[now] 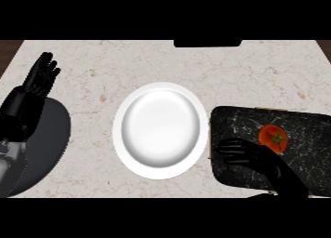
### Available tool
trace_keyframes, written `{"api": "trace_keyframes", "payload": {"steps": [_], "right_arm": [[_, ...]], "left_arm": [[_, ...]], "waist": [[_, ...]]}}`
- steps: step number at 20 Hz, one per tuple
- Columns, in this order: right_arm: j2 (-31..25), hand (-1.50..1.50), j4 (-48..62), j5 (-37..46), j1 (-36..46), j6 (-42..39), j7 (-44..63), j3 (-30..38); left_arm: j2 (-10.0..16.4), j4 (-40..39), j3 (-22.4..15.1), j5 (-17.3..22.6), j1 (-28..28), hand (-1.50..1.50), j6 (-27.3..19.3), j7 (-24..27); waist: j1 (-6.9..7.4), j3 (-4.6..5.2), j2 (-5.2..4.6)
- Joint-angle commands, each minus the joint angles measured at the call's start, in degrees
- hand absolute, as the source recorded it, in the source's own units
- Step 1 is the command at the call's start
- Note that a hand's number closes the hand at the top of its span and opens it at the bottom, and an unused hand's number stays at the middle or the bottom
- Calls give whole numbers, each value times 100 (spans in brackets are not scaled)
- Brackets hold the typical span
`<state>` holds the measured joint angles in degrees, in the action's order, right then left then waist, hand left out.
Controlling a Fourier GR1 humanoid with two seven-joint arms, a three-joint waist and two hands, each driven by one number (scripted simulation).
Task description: Pick the tomato from the tray and place it in the plate
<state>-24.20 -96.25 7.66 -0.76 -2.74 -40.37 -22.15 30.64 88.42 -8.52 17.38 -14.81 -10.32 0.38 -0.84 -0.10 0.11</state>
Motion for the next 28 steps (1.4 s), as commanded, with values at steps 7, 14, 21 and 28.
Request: {"api": "trace_keyframes", "payload": {"steps": [7,14,21,28], "right_arm": [[-1511,-150,-1639,724,-316,41,1500,1220],[-2847,-150,-2195,1732,-474,-827,3249,1504],[-2872,-150,-2844,2304,-600,-1782,4686,935],[-2211,-150,-1926,2956,186,-2101,4594,941]], "left_arm": [[86,114,182,-6,-23,0,205,-255],[-151,219,29,-164,92,0,66,-170],[-242,639,37,-263,103,0,15,-483],[-336,368,428,-382,99,0,433,-403]], "waist": [[-40,28,34],[-4,33,23],[90,14,10],[105,10,-12]]}}
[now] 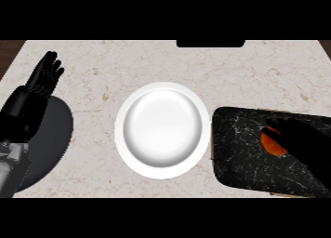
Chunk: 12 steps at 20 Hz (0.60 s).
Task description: Pick the tomato from the tray and place it in the plate
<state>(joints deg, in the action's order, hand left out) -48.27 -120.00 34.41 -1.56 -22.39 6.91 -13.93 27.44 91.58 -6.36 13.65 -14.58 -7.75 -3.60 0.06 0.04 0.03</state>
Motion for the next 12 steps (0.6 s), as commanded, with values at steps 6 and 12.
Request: {"api": "trace_keyframes", "payload": {"steps": [6,12], "right_arm": [[550,-150,1195,996,551,-98,-38,56],[1396,-150,1881,1776,1062,-135,277,-517]], "left_arm": [[-282,35,157,-266,-24,0,175,-74],[-306,-386,508,-210,-246,0,591,46]], "waist": [[14,-5,-5],[19,-4,-12]]}}
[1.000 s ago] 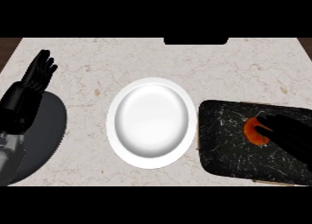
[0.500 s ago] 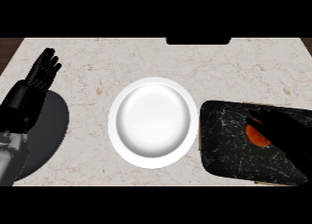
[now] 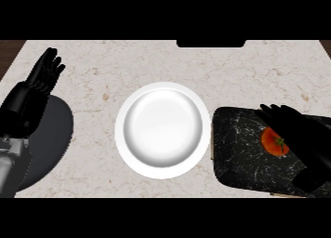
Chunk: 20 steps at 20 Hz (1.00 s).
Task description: Pick the tomato from the tray and place it in the plate
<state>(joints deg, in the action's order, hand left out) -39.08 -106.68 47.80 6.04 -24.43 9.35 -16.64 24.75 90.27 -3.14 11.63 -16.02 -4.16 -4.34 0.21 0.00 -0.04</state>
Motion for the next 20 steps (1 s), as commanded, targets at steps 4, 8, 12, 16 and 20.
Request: {"api": "trace_keyframes", "payload": {"steps": [4,8,12,16,20], "right_arm": [[469,-150,913,536,207,62,-481,55],[374,-150,1108,770,-131,184,-934,104],[759,-150,1689,1064,342,132,-854,239],[921,-150,2337,1584,642,420,-878,167],[978,150,2078,1386,179,1756,-1816,249]], "left_arm": [[35,147,422,-2,13,0,376,-263],[-325,218,241,-335,-100,0,122,-463],[-404,-408,476,-384,8,0,524,278],[-334,439,529,-395,65,0,460,-380],[-614,137,360,-550,156,0,315,-145]], "waist": [[6,-2,3],[-23,-2,6],[-19,0,-2],[17,-2,3],[-35,-7,1]]}}
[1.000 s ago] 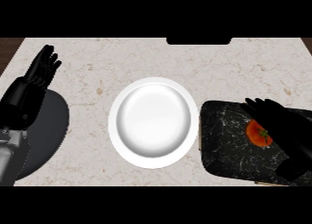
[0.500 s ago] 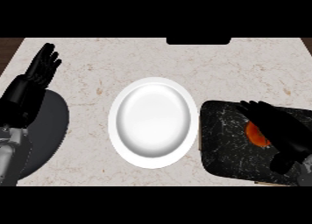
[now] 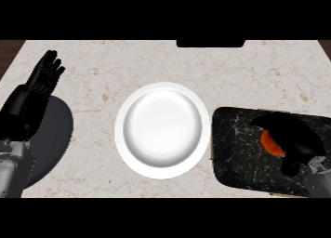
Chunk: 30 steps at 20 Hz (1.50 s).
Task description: Pick the tomato from the tray and place it in the plate
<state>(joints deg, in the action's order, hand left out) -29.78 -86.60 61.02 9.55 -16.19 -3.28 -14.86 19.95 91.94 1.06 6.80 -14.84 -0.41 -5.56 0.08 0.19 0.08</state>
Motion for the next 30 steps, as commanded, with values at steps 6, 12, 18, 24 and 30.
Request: {"api": "trace_keyframes", "payload": {"steps": [6,12,18,24,30], "right_arm": [[420,150,-108,337,334,1406,-375,230],[765,150,-254,438,-1671,1458,2020,1373],[1543,150,-2174,532,-3386,1874,3100,1471],[2252,150,-4741,1067,-4223,1942,3391,10],[2797,150,-5917,2013,-4175,1686,3881,-1798]], "left_arm": [[13,159,112,45,71,0,168,-120],[114,29,449,-47,349,0,-118,-67],[185,115,531,-30,491,0,-67,-15],[52,113,320,-88,242,0,-39,-45],[12,230,200,63,252,0,226,-54]], "waist": [[2,-21,-2],[-800,0,141],[-749,16,157],[-416,5,80],[-100,4,30]]}}
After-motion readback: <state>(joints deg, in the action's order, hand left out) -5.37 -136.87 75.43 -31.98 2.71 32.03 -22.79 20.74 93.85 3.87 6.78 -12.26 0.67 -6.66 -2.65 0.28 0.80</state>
